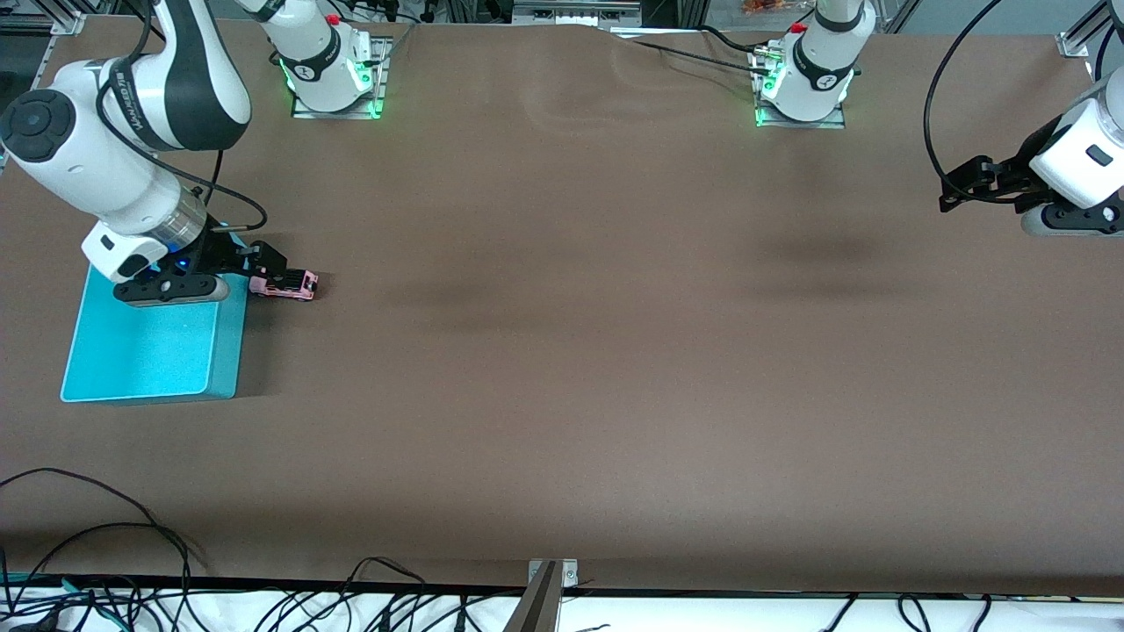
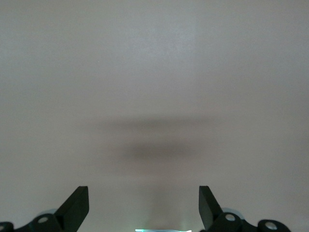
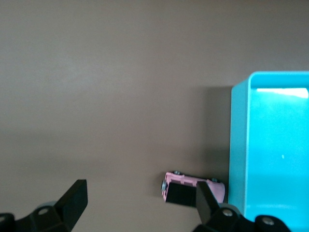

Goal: Wind and store pink jeep toy

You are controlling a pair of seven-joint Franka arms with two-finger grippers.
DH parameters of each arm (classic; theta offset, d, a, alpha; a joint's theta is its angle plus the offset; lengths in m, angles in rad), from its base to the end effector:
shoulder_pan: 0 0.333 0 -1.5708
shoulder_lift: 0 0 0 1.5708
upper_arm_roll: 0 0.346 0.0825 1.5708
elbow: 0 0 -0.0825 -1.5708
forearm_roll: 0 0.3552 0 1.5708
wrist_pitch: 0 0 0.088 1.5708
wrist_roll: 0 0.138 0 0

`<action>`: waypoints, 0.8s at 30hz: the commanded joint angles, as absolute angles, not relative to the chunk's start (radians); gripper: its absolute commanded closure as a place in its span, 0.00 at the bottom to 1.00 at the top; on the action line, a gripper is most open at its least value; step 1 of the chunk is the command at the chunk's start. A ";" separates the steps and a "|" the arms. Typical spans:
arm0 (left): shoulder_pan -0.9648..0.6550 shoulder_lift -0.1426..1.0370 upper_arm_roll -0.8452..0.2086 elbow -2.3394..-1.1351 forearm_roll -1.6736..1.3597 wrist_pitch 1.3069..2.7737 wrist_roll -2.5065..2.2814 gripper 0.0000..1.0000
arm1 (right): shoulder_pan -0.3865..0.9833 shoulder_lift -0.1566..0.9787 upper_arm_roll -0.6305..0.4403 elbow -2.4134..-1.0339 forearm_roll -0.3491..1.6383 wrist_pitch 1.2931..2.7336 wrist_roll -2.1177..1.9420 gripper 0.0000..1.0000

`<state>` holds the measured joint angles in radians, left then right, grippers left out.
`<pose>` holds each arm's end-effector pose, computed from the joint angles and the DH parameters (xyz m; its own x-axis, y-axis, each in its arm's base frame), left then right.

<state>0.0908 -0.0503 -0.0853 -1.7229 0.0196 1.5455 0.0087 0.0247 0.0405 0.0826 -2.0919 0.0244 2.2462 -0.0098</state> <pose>0.4966 0.0045 0.5806 0.9919 -0.0021 -0.1271 -0.0050 -0.9997 -0.0227 0.5409 0.0592 0.4290 0.9884 0.1005 0.1137 0.1038 -0.9943 -0.0229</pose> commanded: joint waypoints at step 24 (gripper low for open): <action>0.100 -0.066 -0.089 -1.720 -0.014 1.529 0.006 0.00 | 0.012 0.103 0.035 -2.350 0.043 2.520 -0.797 0.00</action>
